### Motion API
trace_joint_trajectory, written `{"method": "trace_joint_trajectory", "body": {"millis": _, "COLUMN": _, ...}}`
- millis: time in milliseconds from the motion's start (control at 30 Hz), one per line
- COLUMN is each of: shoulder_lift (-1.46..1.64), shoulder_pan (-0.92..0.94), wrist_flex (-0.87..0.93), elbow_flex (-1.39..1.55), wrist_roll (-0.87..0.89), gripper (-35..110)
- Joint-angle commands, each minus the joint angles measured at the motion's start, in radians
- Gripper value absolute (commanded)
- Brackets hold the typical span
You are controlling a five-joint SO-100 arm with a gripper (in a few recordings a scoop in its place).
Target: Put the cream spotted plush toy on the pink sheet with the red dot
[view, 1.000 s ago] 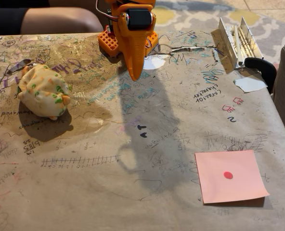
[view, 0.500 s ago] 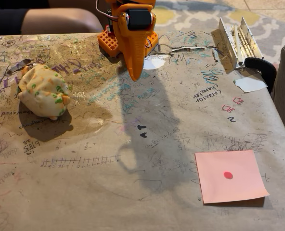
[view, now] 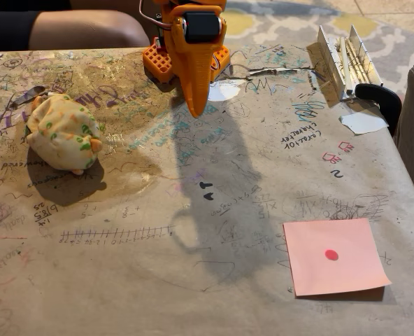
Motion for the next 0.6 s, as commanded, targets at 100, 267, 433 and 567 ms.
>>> {"method": "trace_joint_trajectory", "body": {"millis": 100, "shoulder_lift": 0.002, "shoulder_pan": 0.202, "wrist_flex": 0.006, "elbow_flex": -0.153, "wrist_roll": -0.037, "gripper": 2}}
{"method": "trace_joint_trajectory", "body": {"millis": 267, "shoulder_lift": -0.149, "shoulder_pan": 0.468, "wrist_flex": 0.025, "elbow_flex": -0.272, "wrist_roll": -0.072, "gripper": 8}}
{"method": "trace_joint_trajectory", "body": {"millis": 433, "shoulder_lift": -0.379, "shoulder_pan": 0.641, "wrist_flex": -0.017, "elbow_flex": -0.318, "wrist_roll": -0.138, "gripper": 23}}
{"method": "trace_joint_trajectory", "body": {"millis": 567, "shoulder_lift": -0.437, "shoulder_pan": 0.726, "wrist_flex": -0.038, "elbow_flex": -0.344, "wrist_roll": -0.137, "gripper": 27}}
